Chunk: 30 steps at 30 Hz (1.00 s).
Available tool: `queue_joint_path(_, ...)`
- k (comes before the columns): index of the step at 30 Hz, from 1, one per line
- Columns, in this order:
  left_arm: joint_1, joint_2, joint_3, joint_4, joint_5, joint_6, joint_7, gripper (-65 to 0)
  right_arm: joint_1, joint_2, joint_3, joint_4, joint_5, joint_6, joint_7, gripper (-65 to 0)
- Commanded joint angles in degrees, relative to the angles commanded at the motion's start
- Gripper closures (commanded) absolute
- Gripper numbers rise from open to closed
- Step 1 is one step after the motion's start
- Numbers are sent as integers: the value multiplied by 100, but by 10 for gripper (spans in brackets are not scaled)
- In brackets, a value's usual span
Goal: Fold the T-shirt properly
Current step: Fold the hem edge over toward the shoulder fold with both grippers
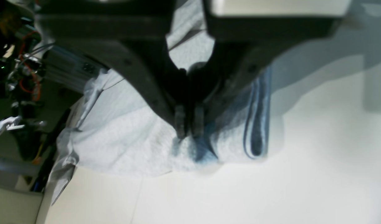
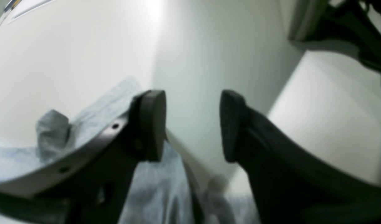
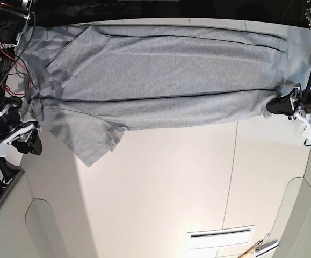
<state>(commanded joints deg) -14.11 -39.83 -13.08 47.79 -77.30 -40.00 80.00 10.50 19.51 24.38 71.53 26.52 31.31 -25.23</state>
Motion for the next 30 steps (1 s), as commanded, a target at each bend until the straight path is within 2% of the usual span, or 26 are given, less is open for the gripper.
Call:
queue_joint_path(4,0,0,0,0,2,0,0,0,555,-2,-468,-1056,-188,24,238,-283)
queue_joint_path(8,0,0,0,0,0,0,0,0,916,-103,-1082,-1744,-455,44,254,-296)
queue_joint_path(10,0,0,0,0,2,0,-6,0,916,-214,-1318,-1759,-459,42,251,-344)
queue_joint_path(16,0,0,0,0,20,0,-8,0,914,-627,-1515,-1759,-597,44,243,-347)
queue_joint_path(20,0,0,0,0,24,0,-6,0,914,-769,-1515,-1753,-603,68,245,-338)
queue_joint_path(21,0,0,0,0,24,0,-6,0,914,-782,-1513,-1751,-619,68,245,-311)
queue_joint_path(22,0,-2,0,0,20,0,-8,0,914,-791,-1513,-1742,-656,66,245,-255)
queue_joint_path(25,0,-2,0,0,-4,0,-50,0,914,-793,-1513,-1681,-846,63,232,0)
queue_joint_path(27,-4,-2,0,0,-9,0,-52,0,901,-793,-1506,-1541,-994,70,203,0)
queue_joint_path(30,-2,-31,0,55,-63,0,-43,0,833,-789,-1497,-1034,-1001,109,-114,0)
